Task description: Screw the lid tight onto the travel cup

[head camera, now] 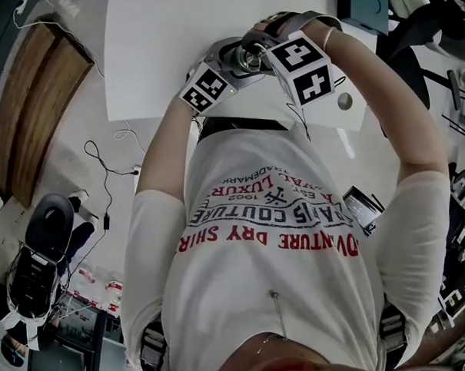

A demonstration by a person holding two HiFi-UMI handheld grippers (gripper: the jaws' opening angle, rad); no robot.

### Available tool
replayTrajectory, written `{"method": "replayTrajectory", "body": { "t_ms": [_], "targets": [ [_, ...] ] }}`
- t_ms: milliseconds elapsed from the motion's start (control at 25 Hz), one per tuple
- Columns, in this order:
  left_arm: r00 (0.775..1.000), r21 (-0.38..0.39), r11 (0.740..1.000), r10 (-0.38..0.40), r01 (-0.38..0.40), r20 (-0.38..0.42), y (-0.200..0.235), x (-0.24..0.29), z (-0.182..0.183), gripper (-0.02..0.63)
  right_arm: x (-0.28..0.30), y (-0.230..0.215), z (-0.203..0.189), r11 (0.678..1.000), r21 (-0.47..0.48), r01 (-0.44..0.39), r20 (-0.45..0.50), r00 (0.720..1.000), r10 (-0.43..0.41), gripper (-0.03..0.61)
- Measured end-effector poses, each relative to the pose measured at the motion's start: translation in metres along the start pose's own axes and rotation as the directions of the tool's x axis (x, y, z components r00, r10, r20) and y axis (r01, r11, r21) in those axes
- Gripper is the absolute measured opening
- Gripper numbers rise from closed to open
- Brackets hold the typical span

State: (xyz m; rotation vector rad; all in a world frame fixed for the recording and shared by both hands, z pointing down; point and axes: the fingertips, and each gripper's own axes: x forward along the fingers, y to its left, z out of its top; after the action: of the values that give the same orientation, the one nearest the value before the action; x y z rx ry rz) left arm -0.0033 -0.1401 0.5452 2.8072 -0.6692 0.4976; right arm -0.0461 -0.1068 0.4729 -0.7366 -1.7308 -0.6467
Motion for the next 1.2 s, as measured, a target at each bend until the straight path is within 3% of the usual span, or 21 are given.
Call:
{"method": "replayTrajectory", "body": {
  "t_ms": [200, 360, 480, 600, 680, 800, 840, 920, 1080, 1120, 1200],
  "targets": [
    [1.000, -0.003, 1.000, -0.002, 0.002, -0.001, 0.001, 0.003, 0.001, 0.397, 0.001, -0.006, -0.007, 0.964, 0.250, 0.092, 0.008, 0.995, -0.097, 0.247],
    [1.000, -0.005, 1.000, -0.003, 0.003, -0.006, 0.002, 0.002, 0.001, 0.399, 0.001, -0.011, -0.006, 0.878, 0.434, 0.204, -0.007, 0.975, -0.223, 0.247],
    [1.000, -0.005, 1.000, -0.006, 0.006, -0.007, 0.000, 0.003, 0.001, 0.398, -0.001, -0.014, -0.009, 0.741, 0.616, 0.267, -0.034, 0.949, -0.313, 0.247],
    [1.000, -0.004, 1.000, -0.011, 0.011, -0.011, -0.001, 0.004, 0.001, 0.399, -0.004, -0.016, -0.014, 0.549, 0.778, 0.307, -0.080, 0.914, -0.398, 0.247],
    [1.000, -0.005, 1.000, -0.015, 0.015, -0.013, -0.001, 0.005, 0.001, 0.399, -0.005, -0.017, -0.017, 0.433, 0.837, 0.335, -0.132, 0.891, -0.434, 0.247],
    [1.000, -0.006, 1.000, -0.018, 0.018, -0.014, -0.001, 0.007, 0.002, 0.399, -0.006, -0.018, -0.020, 0.324, 0.870, 0.373, -0.205, 0.869, -0.450, 0.247],
    [1.000, -0.007, 1.000, -0.017, 0.017, -0.014, -0.001, 0.007, 0.002, 0.399, -0.006, -0.018, -0.021, 0.309, 0.874, 0.375, -0.213, 0.867, -0.451, 0.247],
    [1.000, -0.008, 1.000, -0.016, 0.016, -0.015, -0.002, 0.007, 0.002, 0.399, -0.006, -0.017, -0.020, 0.317, 0.875, 0.366, -0.197, 0.868, -0.456, 0.247],
    [1.000, -0.006, 1.000, -0.016, 0.016, -0.016, -0.004, 0.008, 0.001, 0.399, -0.004, -0.009, -0.021, 0.398, 0.836, 0.379, -0.165, 0.864, -0.476, 0.263],
    [1.000, -0.007, 1.000, -0.016, 0.016, -0.017, -0.005, 0.008, 0.001, 0.399, -0.005, -0.007, -0.021, 0.404, 0.828, 0.389, -0.159, 0.854, -0.495, 0.278],
    [1.000, -0.008, 1.000, -0.016, 0.016, -0.018, -0.005, 0.008, 0.000, 0.400, -0.015, -0.006, -0.018, 0.370, 0.846, 0.384, -0.135, 0.825, -0.548, 0.279]
  ]
}}
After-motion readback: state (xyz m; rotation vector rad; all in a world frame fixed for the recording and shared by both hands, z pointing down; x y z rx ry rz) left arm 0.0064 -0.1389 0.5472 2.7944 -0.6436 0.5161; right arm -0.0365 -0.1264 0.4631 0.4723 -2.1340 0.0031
